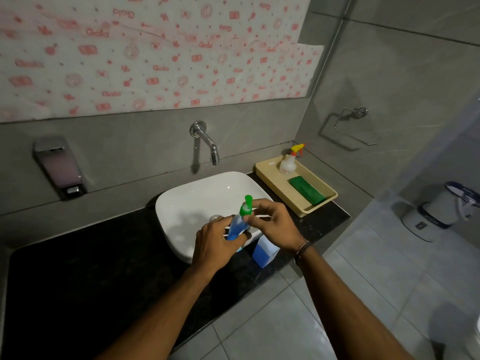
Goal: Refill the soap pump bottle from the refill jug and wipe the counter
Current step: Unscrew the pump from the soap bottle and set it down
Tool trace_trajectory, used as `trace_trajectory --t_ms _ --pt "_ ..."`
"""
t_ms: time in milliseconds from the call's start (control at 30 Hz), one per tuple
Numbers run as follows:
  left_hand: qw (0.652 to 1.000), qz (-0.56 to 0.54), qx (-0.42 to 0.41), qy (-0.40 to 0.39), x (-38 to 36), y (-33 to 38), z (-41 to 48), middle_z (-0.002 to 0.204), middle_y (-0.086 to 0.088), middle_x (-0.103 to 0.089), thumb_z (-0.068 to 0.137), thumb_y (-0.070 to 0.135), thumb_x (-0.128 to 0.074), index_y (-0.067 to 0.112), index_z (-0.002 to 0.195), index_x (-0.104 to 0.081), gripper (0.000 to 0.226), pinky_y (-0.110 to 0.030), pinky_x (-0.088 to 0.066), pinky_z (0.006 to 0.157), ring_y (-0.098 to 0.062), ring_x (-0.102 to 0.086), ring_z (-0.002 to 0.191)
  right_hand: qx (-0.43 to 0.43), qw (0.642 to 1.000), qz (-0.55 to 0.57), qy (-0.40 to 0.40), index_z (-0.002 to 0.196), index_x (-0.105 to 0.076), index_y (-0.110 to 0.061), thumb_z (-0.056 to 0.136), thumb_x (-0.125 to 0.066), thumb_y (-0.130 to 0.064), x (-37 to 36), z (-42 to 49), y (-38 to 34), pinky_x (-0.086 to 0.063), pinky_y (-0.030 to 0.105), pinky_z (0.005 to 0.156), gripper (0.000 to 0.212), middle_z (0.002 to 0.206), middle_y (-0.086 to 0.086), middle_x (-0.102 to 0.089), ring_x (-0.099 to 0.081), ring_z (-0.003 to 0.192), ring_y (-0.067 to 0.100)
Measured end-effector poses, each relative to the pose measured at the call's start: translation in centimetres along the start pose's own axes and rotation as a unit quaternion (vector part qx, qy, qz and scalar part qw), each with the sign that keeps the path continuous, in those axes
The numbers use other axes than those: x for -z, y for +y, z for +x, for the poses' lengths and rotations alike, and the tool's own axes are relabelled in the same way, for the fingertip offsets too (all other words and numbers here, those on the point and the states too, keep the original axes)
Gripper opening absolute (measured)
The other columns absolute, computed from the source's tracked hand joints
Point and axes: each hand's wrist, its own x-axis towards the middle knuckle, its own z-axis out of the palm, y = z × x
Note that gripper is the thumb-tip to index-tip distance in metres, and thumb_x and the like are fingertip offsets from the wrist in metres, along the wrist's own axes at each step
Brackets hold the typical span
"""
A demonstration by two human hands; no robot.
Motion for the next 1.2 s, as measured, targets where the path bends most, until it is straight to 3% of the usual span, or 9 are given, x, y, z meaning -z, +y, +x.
trace_trajectory --t_ms 67,200,433,567,667,800,900,1000,1200 --pt "1.000 0.002 0.011 -0.003 0.1 -0.1 0.0 0.106 -0.001 -0.078 0.081 0.045 -0.085 0.017 0.113 -0.073 0.045 -0.037 -0.065 0.081 -0.020 -0.072 0.088 -0.034 0.998 0.058 -0.019 0.128 -0.066 -0.020 0.091 -0.061 -0.012 0.4 -0.2 -0.1 -0.059 0.042 0.096 0.037 0.130 0.002 -0.067 -0.070 0.109 0.023" --pt "1.000 -0.004 0.002 -0.016 0.1 -0.1 -0.2 0.107 0.002 -0.079 0.081 0.045 -0.085 0.019 0.116 -0.073 0.045 -0.032 -0.065 0.078 -0.016 -0.074 0.092 -0.028 0.999 -0.038 0.011 0.121 -0.065 -0.026 0.075 -0.085 -0.041 -0.2 -0.5 -0.4 -0.062 0.033 0.086 0.052 0.119 -0.009 -0.067 -0.069 0.101 0.009" --pt "1.000 0.003 -0.004 -0.012 0.2 -0.8 -0.6 0.106 0.001 -0.079 0.079 0.043 -0.087 0.018 0.114 -0.073 0.046 -0.031 -0.065 0.078 -0.014 -0.073 0.088 0.038 0.999 0.019 0.026 0.104 -0.075 -0.006 0.088 -0.075 -0.006 1.1 -0.5 -2.5 -0.060 0.031 0.088 0.016 0.111 0.011 -0.072 -0.070 0.100 0.022" --pt "1.000 0.000 0.029 -0.005 0.3 -2.3 -1.8 0.103 0.004 -0.079 0.076 0.047 -0.089 0.018 0.113 -0.075 0.048 -0.024 -0.061 0.074 -0.011 -0.071 0.087 -0.001 0.984 0.162 0.079 0.101 -0.073 -0.013 0.090 -0.068 0.000 2.8 -0.3 -4.1 -0.062 0.026 0.076 0.018 0.098 0.002 -0.076 -0.071 0.090 0.015" --pt "0.998 -0.013 0.056 -0.021 0.2 -3.6 -3.0 0.100 0.007 -0.079 0.075 0.047 -0.089 0.021 0.112 -0.076 0.047 -0.030 -0.064 0.076 -0.010 -0.072 0.088 -0.032 0.970 0.202 0.128 0.116 -0.063 0.000 0.088 -0.071 0.000 3.4 -0.3 -3.5 -0.063 0.028 0.074 0.029 0.084 0.005 -0.063 -0.071 0.080 0.010" --pt "0.996 -0.006 0.085 -0.014 -0.2 -5.9 -5.1 0.105 0.006 -0.079 0.072 0.042 -0.093 0.021 0.115 -0.076 0.051 -0.014 -0.052 0.072 -0.007 -0.069 0.090 -0.126 0.958 0.203 0.159 0.116 -0.060 0.010 0.085 -0.076 -0.003 3.0 -0.9 -0.2 -0.062 0.030 0.072 0.037 0.076 0.007 -0.063 -0.072 0.073 0.010" --pt "0.992 -0.014 0.126 -0.024 -0.9 -8.2 -6.6 0.111 0.005 -0.079 0.070 0.037 -0.095 0.022 0.117 -0.077 0.052 -0.025 -0.057 0.082 -0.014 -0.072 0.101 -0.227 0.946 0.171 0.155 0.107 -0.071 0.004 0.084 -0.080 -0.010 1.1 -2.0 4.2 -0.061 0.035 0.074 0.028 0.091 0.012 -0.076 -0.070 0.078 0.019" --pt "0.986 -0.016 0.160 -0.037 -1.8 -10.3 -7.8 0.105 0.009 -0.080 0.067 0.034 -0.097 0.028 0.112 -0.078 0.048 -0.025 -0.055 0.078 -0.013 -0.073 0.095 -0.331 0.916 0.157 0.164 0.104 -0.076 0.005 0.084 -0.080 -0.006 -2.3 -3.3 8.7 -0.056 0.042 0.073 0.023 0.088 0.021 -0.070 -0.059 0.075 0.028" --pt "0.977 -0.027 0.207 -0.042 -4.6 -14.1 -9.5 0.102 0.012 -0.074 0.063 0.021 -0.098 0.030 0.105 -0.078 0.047 -0.023 -0.053 0.079 -0.014 -0.073 0.093 -0.471 0.859 0.142 0.140 0.100 -0.075 0.003 0.086 -0.078 -0.009 -8.3 -4.8 14.8 -0.057 0.026 0.058 0.018 0.081 0.012 -0.068 -0.061 0.065 0.018"
